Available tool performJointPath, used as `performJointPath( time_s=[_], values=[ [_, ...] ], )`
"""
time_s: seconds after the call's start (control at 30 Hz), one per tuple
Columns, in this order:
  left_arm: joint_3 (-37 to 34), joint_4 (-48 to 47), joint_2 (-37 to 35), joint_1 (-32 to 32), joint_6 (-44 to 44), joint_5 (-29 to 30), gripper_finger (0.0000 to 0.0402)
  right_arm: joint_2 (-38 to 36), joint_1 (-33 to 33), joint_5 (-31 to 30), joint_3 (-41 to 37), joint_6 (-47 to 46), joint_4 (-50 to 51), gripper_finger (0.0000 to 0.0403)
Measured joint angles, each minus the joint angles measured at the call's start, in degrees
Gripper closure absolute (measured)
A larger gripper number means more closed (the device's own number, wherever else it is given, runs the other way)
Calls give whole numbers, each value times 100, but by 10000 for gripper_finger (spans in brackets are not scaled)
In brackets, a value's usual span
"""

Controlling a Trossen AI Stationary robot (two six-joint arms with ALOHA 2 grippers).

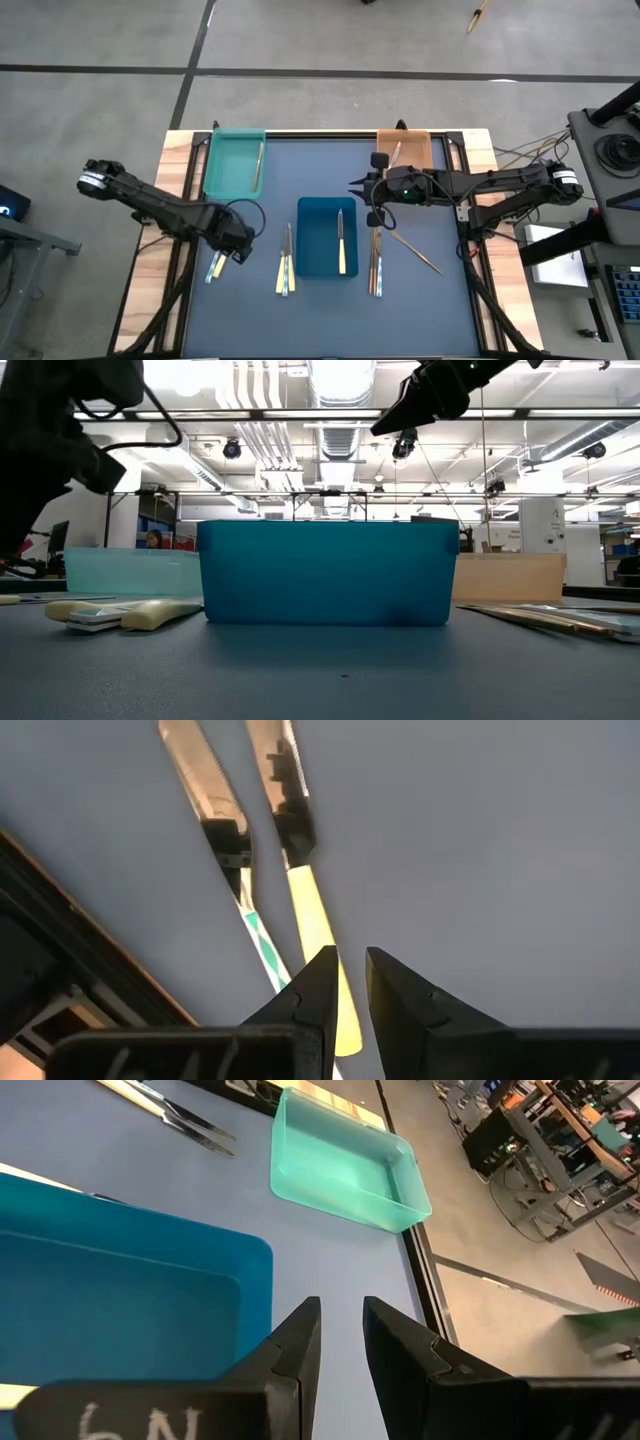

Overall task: Sort silverware by color (type)
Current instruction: Put the left yellow knife into the blue bin

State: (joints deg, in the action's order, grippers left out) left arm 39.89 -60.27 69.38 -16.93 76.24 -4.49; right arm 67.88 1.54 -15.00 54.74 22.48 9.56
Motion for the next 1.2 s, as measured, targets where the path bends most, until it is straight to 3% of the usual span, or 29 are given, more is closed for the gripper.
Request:
performJointPath(
  time_s=[0.33,0.7,0.87,1.2],
  values=[
    [-19,54,111,-30,159,-1,361,11,0,0,-2,2,-164,333],
    [-19,66,444,-30,277,-12,283,15,0,0,-2,4,-175,333],
    [-19,154,685,-30,223,245,247,15,0,2,-2,4,-171,333],
    [-21,376,1016,-33,-8,529,237,15,0,2,-46,4,-158,333]
  ],
)
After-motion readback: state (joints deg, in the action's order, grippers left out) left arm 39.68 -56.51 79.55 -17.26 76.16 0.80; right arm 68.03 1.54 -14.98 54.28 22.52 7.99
